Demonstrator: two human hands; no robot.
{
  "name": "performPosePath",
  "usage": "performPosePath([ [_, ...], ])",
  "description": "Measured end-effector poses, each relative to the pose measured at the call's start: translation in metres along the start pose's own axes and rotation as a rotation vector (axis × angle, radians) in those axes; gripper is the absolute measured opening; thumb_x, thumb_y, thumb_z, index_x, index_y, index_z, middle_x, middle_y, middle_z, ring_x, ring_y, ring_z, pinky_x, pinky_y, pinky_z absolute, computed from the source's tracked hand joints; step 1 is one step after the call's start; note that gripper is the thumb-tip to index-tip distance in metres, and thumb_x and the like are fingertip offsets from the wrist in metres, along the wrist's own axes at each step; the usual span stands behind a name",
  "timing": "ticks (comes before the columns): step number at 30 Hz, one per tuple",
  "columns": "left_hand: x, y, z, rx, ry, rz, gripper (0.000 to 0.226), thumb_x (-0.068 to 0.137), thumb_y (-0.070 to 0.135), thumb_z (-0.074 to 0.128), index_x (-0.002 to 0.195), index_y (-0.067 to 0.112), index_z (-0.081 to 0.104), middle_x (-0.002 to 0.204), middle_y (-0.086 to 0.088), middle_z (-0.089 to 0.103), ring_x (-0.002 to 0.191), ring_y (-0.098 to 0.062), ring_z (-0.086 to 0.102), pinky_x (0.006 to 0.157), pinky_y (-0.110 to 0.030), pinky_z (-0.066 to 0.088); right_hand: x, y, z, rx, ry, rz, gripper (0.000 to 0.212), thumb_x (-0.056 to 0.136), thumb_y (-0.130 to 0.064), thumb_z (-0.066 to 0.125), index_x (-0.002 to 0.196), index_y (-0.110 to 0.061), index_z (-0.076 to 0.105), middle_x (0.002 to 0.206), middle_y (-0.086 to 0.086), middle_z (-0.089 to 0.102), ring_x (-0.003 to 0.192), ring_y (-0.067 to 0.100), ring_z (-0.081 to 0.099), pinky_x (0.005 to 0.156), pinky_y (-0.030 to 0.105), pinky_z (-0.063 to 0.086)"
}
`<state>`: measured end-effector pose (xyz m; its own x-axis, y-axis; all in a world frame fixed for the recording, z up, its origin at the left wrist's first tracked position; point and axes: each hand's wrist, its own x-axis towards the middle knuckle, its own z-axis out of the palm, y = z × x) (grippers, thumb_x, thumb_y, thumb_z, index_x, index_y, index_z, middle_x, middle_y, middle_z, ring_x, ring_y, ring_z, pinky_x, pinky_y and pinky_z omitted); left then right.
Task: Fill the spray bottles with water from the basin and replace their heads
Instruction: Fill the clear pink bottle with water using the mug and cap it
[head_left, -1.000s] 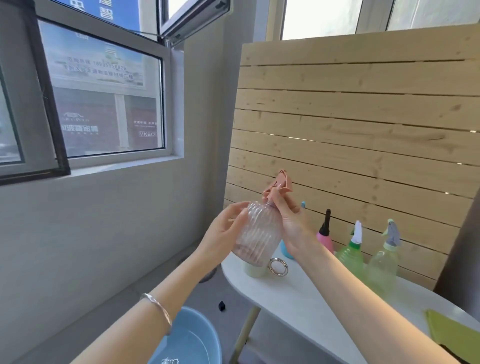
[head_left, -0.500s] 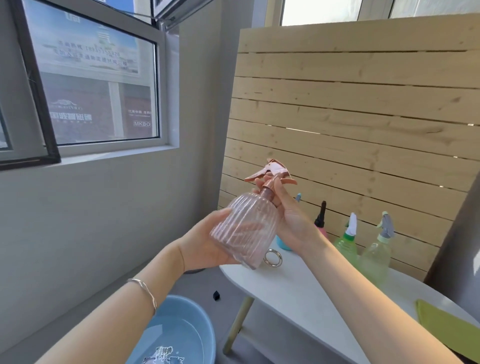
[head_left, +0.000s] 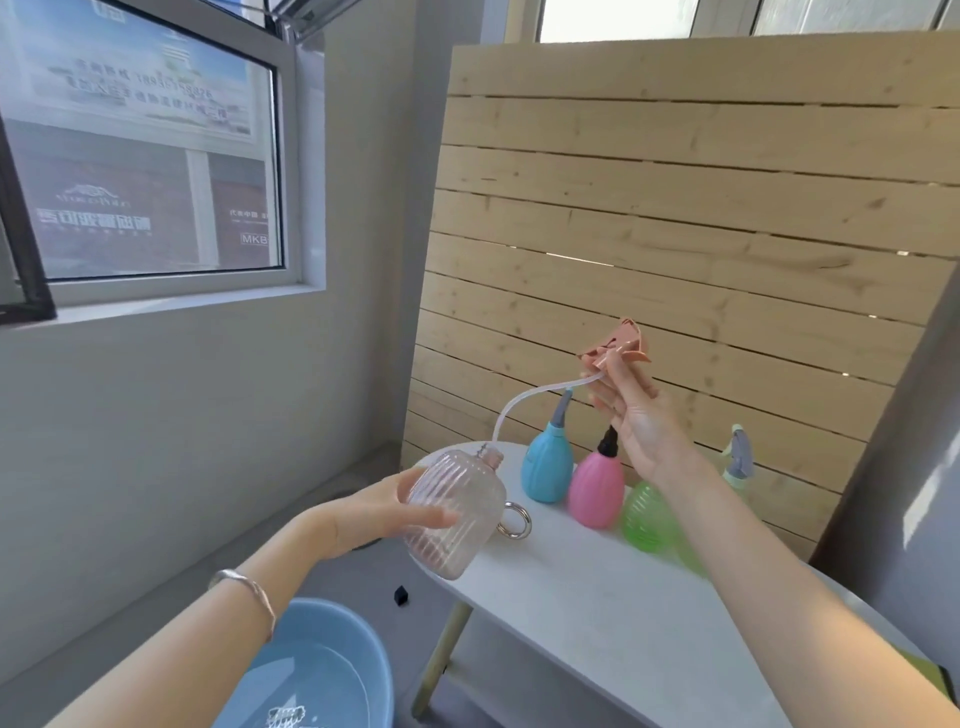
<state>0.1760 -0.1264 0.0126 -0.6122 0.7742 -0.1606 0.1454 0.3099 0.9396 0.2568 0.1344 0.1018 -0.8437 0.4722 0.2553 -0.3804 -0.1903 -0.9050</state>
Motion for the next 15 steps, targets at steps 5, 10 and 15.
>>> performPosePath([
  [5, 0.030, -0.007, 0.030, 0.167, 0.115, -0.033, 0.087, 0.066, 0.041, 0.086, 0.134, 0.035, 0.033, 0.127, 0.019, 0.048, 0.118, -0.005, 0.047, 0.095, -0.017, 0.042, 0.009, -0.008, -0.019, 0.004, 0.114, -0.076, 0.006, 0.090, -0.026, 0.061, 0.093, -0.024, 0.066, 0.086, -0.010, 0.072, 0.088, 0.005, 0.067, 0.085, 0.022, 0.049],
  [10, 0.058, -0.013, 0.051, 0.009, 0.269, 0.058, 0.089, 0.058, 0.035, 0.090, 0.132, 0.030, 0.040, 0.123, 0.008, 0.055, 0.113, -0.009, 0.053, 0.080, -0.017, 0.046, 0.011, -0.002, -0.047, -0.494, 0.062, -0.123, 0.011, 0.085, -0.026, 0.069, 0.096, -0.023, 0.068, 0.093, -0.002, 0.071, 0.089, 0.013, 0.066, 0.088, 0.024, 0.051],
  [15, 0.070, -0.023, 0.070, -0.027, 0.317, 0.076, 0.088, 0.064, 0.028, 0.090, 0.131, 0.033, 0.034, 0.124, 0.009, 0.052, 0.114, -0.008, 0.053, 0.072, -0.012, 0.043, -0.009, 0.063, -0.088, -1.223, -0.029, -0.101, 0.016, 0.077, -0.029, 0.076, 0.089, -0.023, 0.068, 0.079, -0.012, 0.065, 0.073, 0.009, 0.059, 0.065, 0.024, 0.043],
])
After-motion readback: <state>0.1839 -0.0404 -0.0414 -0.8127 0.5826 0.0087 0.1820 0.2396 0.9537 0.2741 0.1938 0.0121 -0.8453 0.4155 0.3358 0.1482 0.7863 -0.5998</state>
